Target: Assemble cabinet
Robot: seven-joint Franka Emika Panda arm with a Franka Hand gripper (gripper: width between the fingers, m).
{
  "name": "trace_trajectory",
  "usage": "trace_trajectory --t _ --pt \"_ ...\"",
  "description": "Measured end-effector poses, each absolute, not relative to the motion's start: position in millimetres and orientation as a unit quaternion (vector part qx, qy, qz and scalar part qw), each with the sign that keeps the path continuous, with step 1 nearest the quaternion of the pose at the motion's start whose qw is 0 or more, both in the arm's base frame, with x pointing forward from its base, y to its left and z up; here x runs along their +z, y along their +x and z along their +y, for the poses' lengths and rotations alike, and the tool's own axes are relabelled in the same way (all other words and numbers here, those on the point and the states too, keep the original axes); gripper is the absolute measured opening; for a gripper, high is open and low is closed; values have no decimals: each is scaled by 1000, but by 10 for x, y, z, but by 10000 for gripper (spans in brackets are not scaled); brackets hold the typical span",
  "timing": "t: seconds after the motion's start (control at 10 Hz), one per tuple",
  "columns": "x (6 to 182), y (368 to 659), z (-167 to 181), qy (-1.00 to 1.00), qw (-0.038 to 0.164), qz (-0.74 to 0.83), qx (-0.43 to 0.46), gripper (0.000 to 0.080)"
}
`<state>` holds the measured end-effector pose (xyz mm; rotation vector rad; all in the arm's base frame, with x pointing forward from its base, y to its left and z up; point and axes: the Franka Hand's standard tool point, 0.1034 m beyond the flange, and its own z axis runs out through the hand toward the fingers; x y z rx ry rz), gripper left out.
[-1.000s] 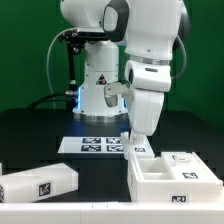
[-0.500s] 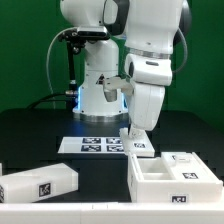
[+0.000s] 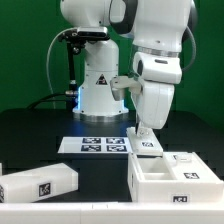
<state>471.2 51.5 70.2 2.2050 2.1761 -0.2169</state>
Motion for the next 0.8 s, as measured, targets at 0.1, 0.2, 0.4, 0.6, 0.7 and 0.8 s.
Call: trace_trajectory --t 0.1,0.2,0.4,0.6,0.7,0.8 --pt "686 4711 506 710 17 700 -71 64" --pt "652 4706 480 711 15 699 -73 64" --pt "630 4698 451 713 13 697 -75 64" --pt "624 4701 446 712 10 697 -84 64" --pt "637 4704 442 712 8 696 -90 64" --pt "635 4701 441 712 8 696 -91 64"
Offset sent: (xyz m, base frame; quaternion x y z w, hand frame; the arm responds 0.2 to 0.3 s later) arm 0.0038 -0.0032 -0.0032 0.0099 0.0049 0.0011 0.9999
